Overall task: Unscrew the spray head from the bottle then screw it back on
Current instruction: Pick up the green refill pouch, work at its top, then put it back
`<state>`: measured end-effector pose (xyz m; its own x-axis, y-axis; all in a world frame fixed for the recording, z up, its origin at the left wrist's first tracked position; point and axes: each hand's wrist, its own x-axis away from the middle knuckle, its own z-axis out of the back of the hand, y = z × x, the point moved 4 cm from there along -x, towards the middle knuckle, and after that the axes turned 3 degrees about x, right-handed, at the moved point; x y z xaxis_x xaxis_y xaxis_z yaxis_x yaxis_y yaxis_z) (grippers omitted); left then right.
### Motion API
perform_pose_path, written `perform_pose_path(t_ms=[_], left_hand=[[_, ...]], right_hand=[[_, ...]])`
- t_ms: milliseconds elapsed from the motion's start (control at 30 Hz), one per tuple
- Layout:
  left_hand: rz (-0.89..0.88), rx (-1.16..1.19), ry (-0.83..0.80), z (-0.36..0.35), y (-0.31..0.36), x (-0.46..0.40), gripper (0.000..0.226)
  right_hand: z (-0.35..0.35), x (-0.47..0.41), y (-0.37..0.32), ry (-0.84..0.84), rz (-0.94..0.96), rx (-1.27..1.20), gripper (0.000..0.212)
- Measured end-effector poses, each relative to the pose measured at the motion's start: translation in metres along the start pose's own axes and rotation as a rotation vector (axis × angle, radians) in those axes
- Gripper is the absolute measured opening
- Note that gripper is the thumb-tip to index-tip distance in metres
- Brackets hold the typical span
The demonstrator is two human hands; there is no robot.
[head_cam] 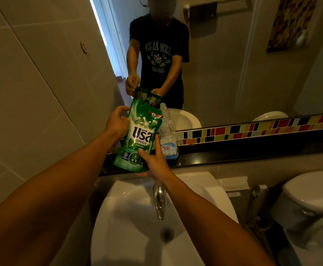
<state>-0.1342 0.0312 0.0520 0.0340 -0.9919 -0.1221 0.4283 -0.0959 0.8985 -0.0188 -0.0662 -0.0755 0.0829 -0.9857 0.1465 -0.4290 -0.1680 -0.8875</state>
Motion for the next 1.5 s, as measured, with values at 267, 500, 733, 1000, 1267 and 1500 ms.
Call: perform_pose_path(t_ms=[267,500,733,1000,1267,1500], left_hand=[[0.003,-0.015,-0.028,-0.002,0.004,-0.005,0.037],[0.019,-0.039,-0.041,-0.002,0.005,-0.011,0.037],[0.023,-0.062,-0.056,-0.003,0.006,-0.015,0.039],[0.017,-0.083,-0.079,-0.004,0.012,-0.015,0.039],[0.008,-0.115,-0.088,-0.003,0.018,-0.014,0.039],[0.004,-0.133,-0.087,-0.003,0.023,-0.014,0.04]], right_hand=[[-0.002,-0.002,-0.001,0.013,0.002,0.0,0.09],[-0.003,-0.006,0.0,0.012,-0.002,-0.01,0.089],[-0.003,-0.01,0.003,0.011,0.003,-0.028,0.09],[-0.005,-0.014,0.008,0.011,0.029,-0.041,0.083],[-0.008,-0.014,0.008,-0.003,0.052,-0.062,0.075],[-0.011,-0.012,0.005,-0.005,0.06,-0.082,0.076]])
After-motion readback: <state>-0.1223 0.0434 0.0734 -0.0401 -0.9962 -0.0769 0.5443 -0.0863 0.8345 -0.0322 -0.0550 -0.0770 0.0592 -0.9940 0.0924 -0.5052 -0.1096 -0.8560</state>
